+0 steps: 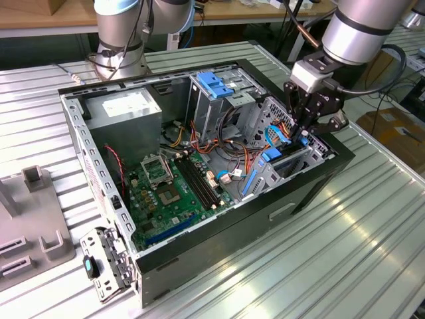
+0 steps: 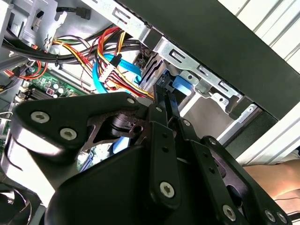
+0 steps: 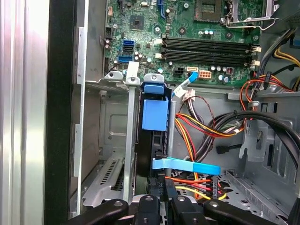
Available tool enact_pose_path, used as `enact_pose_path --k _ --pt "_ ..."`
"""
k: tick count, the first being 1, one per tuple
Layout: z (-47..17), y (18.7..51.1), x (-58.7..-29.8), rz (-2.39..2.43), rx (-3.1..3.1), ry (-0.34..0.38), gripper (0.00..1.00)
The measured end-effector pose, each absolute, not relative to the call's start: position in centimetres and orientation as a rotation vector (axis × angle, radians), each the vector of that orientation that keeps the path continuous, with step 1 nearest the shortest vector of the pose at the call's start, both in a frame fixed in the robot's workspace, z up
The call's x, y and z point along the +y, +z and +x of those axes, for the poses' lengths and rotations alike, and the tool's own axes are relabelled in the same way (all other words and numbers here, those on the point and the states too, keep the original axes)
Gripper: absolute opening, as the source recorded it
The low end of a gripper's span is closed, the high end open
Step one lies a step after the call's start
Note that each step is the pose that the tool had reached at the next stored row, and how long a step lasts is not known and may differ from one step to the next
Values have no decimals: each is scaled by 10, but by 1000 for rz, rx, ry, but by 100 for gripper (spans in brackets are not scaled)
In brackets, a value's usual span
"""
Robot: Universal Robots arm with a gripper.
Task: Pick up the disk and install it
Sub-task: 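Insert the second disk wire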
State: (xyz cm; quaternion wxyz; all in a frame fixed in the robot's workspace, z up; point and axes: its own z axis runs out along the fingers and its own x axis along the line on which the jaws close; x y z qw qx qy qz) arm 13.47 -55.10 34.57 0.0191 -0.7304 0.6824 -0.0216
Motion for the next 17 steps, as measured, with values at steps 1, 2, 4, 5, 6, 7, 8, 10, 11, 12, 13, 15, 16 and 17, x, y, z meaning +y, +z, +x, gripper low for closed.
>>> enact_pose_path --k 1,2,4,5,6,7,8,10,11,12,13,15,16,17 --pt "135 346 -551 -2267 2118 -67 17" --pt "135 346 -551 -2267 2118 -67 17" --pt "135 346 -552 -2267 2118 -67 17" --pt "135 346 -552 -2266 2119 -67 17" --pt "135 346 -552 -2266 2119 -67 17" --pt "135 346 -552 -2265 2120 -67 17" --pt "135 346 -552 -2265 2121 -67 17" --pt "135 346 -552 -2263 2122 -67 17" --pt "135 346 -553 -2261 2124 -67 17" --pt "135 346 -553 -2260 2126 -68 17" --pt "135 346 -553 -2258 2128 -67 17" --pt "135 346 -553 -2256 2130 -67 17" --pt "135 346 -554 -2255 2131 -67 17" --pt "135 346 -554 -2255 2131 -67 17"
